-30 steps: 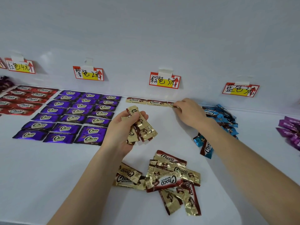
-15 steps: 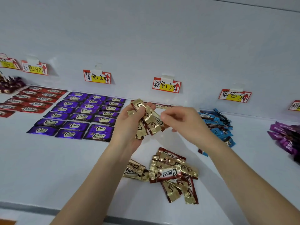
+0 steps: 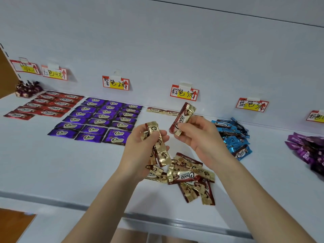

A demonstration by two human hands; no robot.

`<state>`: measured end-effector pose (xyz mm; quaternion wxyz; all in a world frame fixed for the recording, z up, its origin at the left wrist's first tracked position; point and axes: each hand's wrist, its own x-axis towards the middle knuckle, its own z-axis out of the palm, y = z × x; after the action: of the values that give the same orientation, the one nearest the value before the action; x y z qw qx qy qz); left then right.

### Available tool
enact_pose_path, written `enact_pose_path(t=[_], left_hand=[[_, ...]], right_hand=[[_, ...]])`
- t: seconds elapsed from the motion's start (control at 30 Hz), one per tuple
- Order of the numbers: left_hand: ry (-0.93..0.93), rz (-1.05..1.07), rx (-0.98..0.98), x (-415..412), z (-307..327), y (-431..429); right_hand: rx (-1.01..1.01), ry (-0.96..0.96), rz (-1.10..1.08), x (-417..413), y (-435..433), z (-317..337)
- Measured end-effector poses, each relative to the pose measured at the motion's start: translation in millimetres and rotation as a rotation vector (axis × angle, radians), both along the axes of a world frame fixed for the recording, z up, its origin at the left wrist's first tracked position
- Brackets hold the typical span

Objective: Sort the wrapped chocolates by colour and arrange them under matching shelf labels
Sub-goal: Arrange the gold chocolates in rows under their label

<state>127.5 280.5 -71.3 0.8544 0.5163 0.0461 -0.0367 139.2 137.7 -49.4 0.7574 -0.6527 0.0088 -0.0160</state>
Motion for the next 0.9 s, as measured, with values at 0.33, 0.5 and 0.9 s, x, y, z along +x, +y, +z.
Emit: enact_pose_path(t=[0.33,0.5,0.9], left_hand=[[-0.062,-0.074,0.216,2.1,4.6,6.3],[-0.015,-0.193,0.316,14.8,7.4,25.3],[0.085,-0.317,0.432,54.1,10.6,56.3]], right_hand=[[-0.228,-0.057,0.011,-1.0,0.7,-5.2],[-0.649,-0.354,0.222,11.6,-16.1,6.8],[-0.956,-0.272,0.465,60.7,-4.9,-16.7]])
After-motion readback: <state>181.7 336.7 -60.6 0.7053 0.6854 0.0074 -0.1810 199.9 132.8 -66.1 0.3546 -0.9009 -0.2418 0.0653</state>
